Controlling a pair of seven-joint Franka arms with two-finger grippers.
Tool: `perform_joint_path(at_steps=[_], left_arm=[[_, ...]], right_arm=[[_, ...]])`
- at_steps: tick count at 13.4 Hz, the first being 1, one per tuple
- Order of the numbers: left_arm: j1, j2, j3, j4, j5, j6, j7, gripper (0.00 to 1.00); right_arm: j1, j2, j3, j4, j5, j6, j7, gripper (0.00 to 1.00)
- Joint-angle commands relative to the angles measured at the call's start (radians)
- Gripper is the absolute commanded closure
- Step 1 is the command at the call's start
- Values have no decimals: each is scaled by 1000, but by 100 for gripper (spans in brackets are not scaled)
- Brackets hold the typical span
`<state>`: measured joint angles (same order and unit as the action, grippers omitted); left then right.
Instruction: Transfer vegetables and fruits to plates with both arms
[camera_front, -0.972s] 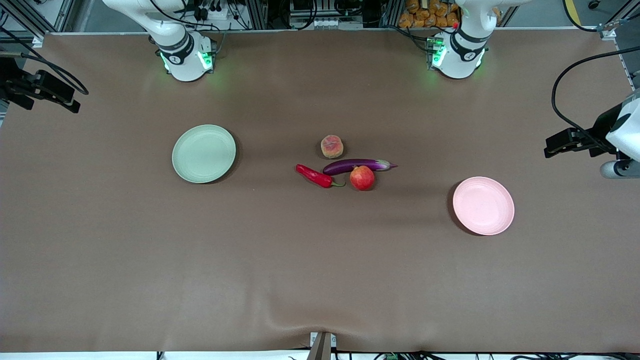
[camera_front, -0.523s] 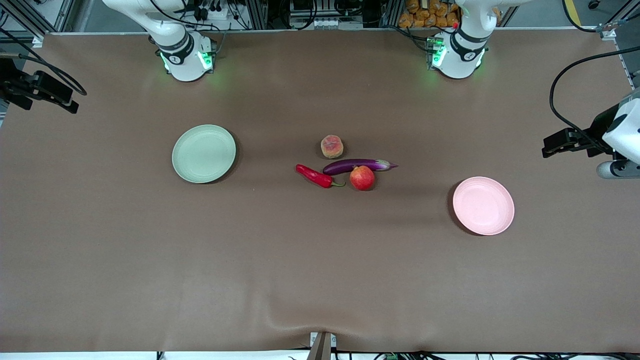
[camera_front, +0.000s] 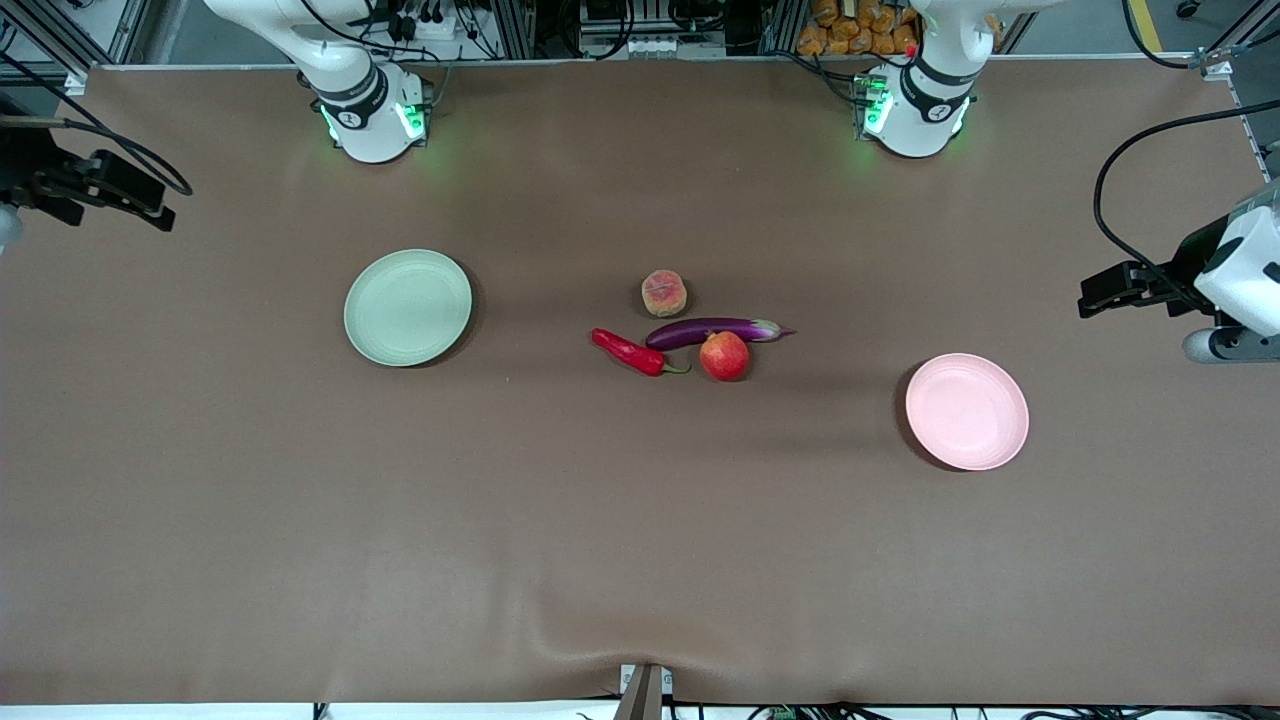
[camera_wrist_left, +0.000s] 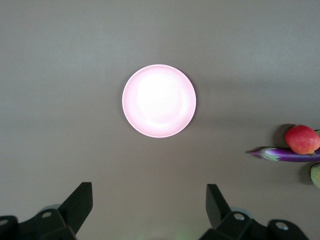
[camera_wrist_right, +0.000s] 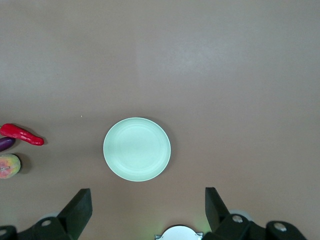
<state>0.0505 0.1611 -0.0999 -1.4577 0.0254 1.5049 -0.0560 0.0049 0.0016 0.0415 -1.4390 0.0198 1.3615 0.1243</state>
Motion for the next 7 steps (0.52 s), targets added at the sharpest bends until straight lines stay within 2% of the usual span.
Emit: perform_joint_path(at_steps=[1,5,7], left_arm=[[-23,-2,0,-13,-4,-21,-36,0],[-49,9,0,-10,-4,-34,-324,0],[-89,21,0,-3,-7,-34,-378,0]], right_arm=[[0,6,-6,-8,14,11,-3,0],[-6,6,-8,-11,14,10,-3,0],[-8,8,-9,-12,14,8,-5,0]])
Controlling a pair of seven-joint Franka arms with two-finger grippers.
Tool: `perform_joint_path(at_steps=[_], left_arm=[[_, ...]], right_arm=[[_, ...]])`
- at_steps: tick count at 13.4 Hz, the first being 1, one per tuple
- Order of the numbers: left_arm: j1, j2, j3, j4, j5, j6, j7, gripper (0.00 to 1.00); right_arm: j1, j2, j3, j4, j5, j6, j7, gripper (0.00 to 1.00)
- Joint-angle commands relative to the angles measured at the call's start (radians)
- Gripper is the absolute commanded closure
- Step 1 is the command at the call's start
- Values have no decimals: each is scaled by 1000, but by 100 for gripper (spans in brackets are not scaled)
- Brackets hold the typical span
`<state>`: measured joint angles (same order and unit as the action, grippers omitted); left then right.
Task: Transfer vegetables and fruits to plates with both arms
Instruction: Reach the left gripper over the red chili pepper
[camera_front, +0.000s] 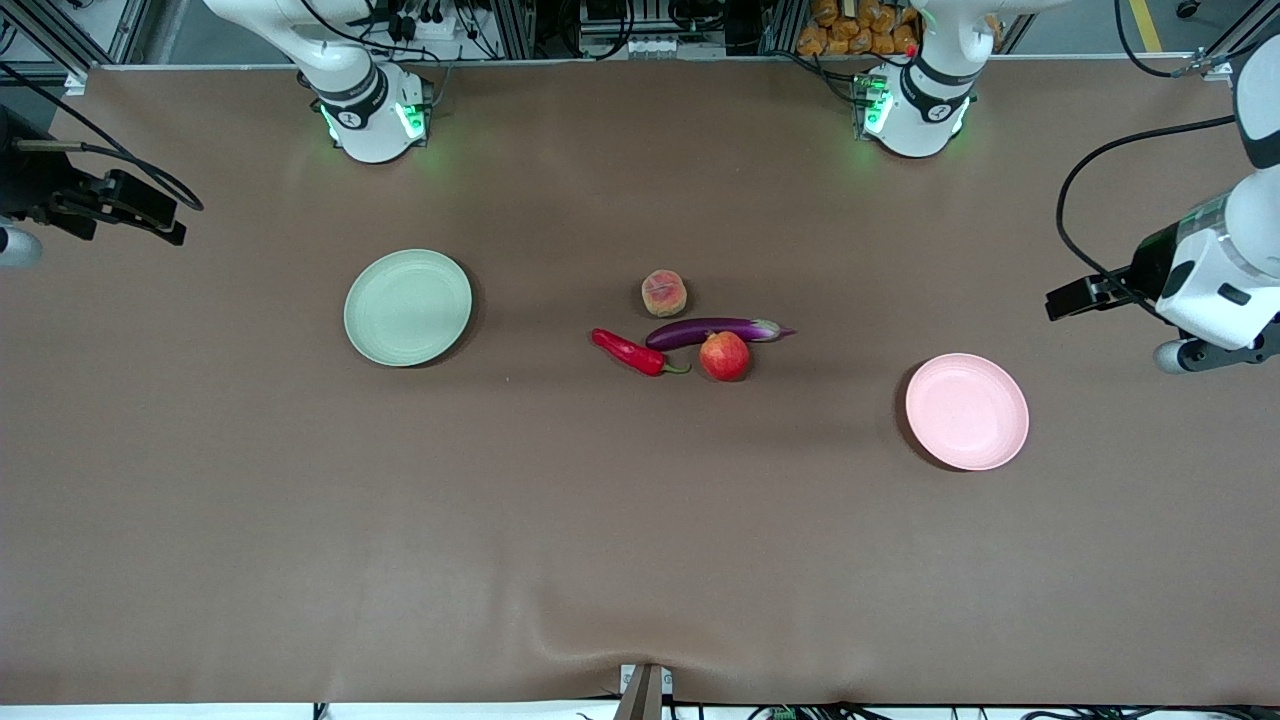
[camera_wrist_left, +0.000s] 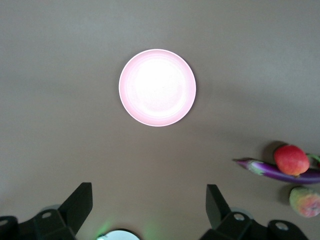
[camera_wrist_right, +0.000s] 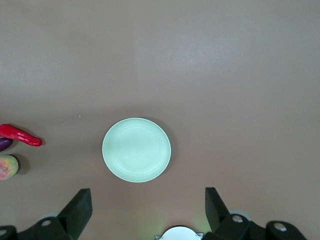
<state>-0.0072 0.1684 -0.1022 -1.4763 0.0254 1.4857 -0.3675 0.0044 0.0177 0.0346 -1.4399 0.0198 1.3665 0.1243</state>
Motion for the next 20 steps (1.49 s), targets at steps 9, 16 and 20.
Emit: perform_joint_path(at_steps=[9,16,20], left_arm=[[-402,255,3,108,-171,195,-799,0],[-692,522,16,131,-165,593,-1315,0],[-802,597,15,88,-70,588,-1478,0]], right_arm=[[-37,24,-4,-37,15,5,-3,0],[-32,120,-2,-36,19,17,-3,0],[-26,151,-4,-36,20,28,-2,0]])
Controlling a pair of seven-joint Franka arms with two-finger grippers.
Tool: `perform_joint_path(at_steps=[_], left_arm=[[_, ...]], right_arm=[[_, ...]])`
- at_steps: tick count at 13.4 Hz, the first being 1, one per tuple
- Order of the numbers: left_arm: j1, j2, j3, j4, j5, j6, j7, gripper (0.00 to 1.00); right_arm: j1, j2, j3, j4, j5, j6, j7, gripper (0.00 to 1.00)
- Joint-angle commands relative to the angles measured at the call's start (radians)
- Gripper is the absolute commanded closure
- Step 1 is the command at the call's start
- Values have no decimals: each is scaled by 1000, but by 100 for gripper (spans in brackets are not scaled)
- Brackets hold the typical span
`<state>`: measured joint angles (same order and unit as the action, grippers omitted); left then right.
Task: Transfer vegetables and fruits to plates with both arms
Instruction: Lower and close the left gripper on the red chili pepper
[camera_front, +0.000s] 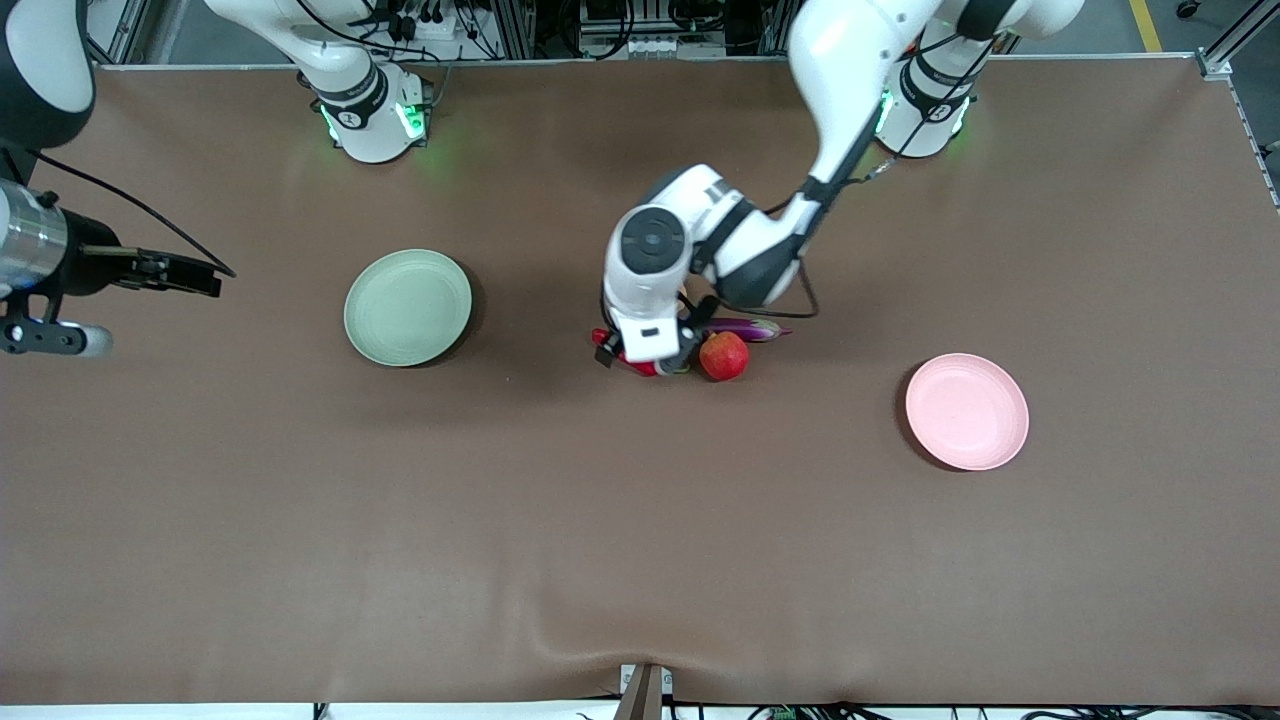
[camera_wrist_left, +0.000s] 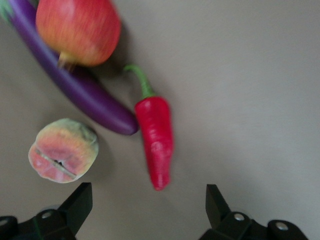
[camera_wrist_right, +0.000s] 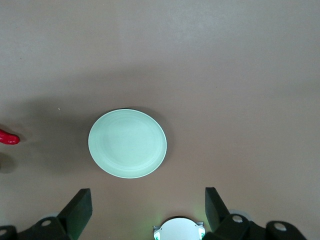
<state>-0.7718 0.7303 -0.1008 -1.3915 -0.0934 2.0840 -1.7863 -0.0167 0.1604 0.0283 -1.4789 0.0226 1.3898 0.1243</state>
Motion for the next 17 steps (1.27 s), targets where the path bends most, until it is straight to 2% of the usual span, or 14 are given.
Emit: perform_joint_path(at_steps=[1,5,8,12,17], left_arm=[[-50,69,15,9,53,-2,-85,0],[-46,103,16,11,78,50,-116,0],[-44,104,39,17,74,149,-117,0],[-49,109,43,32,75,157,-142,0],[-50,162,43,31,75,159,-145,0]], right_arm=[[-9,8,4,3,17,5,-6,0],[-8,10,4,2,17,3,-8,0],[-16,11,4,0,19,2,-9,0],[-6,24,2,3,16,5,-14,0],[-8,48,4,9,10,5,-15,0]])
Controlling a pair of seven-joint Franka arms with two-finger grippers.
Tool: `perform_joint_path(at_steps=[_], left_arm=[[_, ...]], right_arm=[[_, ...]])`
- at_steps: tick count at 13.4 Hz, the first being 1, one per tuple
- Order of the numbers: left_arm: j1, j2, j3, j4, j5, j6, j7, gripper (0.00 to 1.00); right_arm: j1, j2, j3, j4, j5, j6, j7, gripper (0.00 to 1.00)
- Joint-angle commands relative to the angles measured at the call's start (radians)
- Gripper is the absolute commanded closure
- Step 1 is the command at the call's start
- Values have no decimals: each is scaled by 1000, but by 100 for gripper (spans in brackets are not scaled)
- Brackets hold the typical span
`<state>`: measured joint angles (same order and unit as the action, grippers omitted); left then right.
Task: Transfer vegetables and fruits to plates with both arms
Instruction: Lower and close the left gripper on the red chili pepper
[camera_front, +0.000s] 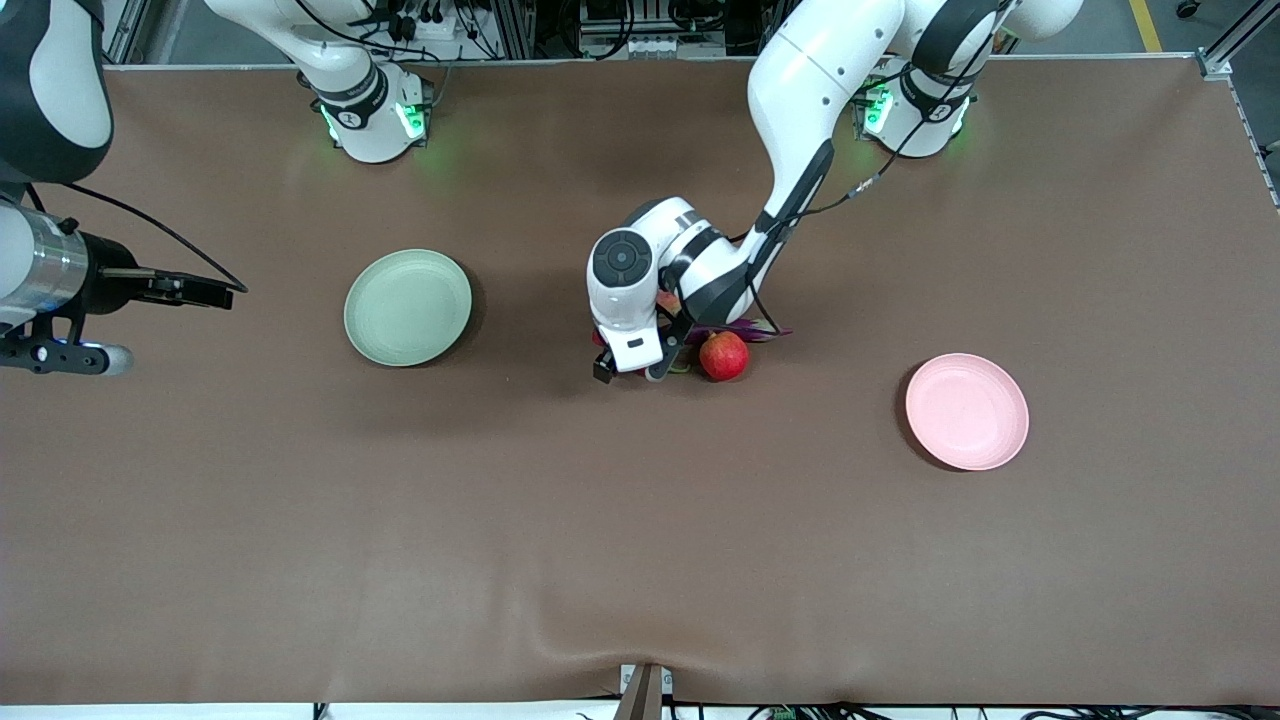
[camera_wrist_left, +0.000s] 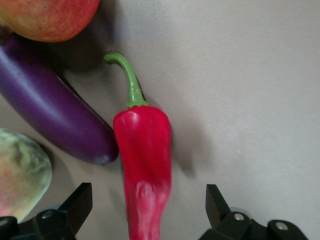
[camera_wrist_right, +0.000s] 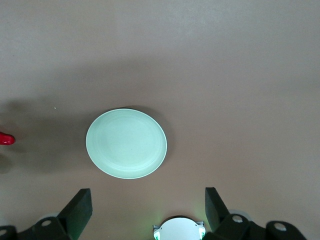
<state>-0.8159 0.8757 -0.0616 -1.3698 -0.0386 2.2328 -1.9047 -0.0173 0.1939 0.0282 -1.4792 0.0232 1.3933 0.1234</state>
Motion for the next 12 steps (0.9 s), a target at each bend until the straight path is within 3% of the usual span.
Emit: perform_joint_path(at_steps=[1,2,3,4,9,12], left_arm=[[-6,28,3,12,20,10,-31,0],[-6,31,3,12,23,10,-56,18],[-8,29,5,11,29,8,-63,66],[-9,29,5,11,40,8,-62,100],[-6,-9,9,17,65,2,-79,100],[-11,-88,66,18,63,-4,-82,100]], right_arm=[[-6,22,3,11,6,0,-15,0],[-6,25,4,11,6,0,-15,0],[-6,25,4,11,6,0,-13,0],[-6,27,4,11,6,1,-13,0],[0,36,4,13,15,-5,-1,0],[13,36,6,13,17,-7,4,0]])
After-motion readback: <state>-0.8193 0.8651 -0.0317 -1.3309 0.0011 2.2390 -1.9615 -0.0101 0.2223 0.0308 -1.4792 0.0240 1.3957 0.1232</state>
